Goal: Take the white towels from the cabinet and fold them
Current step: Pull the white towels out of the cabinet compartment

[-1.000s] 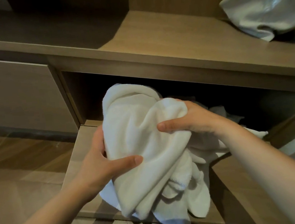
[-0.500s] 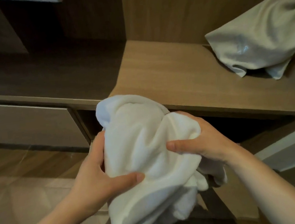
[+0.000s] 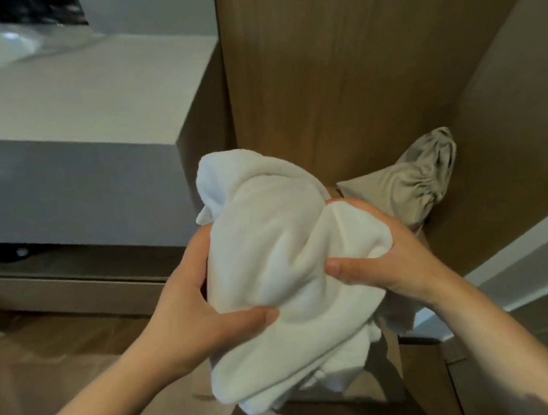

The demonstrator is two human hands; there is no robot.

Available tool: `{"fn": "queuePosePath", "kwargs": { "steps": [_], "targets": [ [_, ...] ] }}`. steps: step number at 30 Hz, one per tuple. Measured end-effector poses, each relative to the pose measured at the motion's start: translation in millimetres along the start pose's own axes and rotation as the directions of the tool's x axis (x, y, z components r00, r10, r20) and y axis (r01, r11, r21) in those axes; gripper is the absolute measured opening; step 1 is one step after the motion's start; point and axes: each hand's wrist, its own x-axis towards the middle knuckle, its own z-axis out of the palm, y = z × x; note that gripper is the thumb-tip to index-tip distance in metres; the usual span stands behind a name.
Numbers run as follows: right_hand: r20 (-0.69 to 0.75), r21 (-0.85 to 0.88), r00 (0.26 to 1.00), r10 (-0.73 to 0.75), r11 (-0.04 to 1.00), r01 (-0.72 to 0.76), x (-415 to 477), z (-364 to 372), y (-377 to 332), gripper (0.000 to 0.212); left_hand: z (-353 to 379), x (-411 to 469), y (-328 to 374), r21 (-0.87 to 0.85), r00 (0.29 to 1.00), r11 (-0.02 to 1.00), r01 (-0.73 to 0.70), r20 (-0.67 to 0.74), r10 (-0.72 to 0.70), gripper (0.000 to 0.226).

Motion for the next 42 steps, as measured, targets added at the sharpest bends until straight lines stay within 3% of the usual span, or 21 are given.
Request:
{"fn": "queuePosePath", "kwargs": {
  "steps": [6,11,18,28,35,42],
  "targets": [
    [-0.018,-0.029,0.995,-0.098,0.995,0.097,-16.8,-69.5,-167.6,0.071,-44.0,14.9,160.6,0.012,0.990,0.992,-0.126,-0.060,0.127,0.094],
    [-0.040,-0.084,0.983,-0.179,0.981,0.175,-23.9,-117.6,-282.1,0.077,-73.9,24.3,271.7,-0.007,0.969,0.975,-0.221,-0.111,0.219,0.096],
    [-0.029,-0.131,0.938,-0.345,0.932,0.338,-27.1,-151.6,-370.8,0.072,-94.0,22.1,359.3,0.017,0.920,0.943,-0.333,-0.212,0.329,0.094],
    [0.058,-0.110,0.864,-0.500,0.857,0.503,24.2,-119.5,-406.3,0.065,-142.0,23.2,362.0,0.091,0.861,0.932,-0.350,-0.360,0.359,0.091],
    [0.081,-0.126,0.853,-0.516,0.843,0.523,111.8,-60.2,-433.2,0.069,-228.9,58.0,324.7,0.132,0.842,0.938,-0.320,-0.415,0.345,0.092],
    [0.089,-0.145,0.890,-0.446,0.879,0.455,223.3,11.9,-458.8,0.069,-338.1,117.9,273.0,0.114,0.860,0.957,-0.267,-0.419,0.290,0.089]
  ]
}}
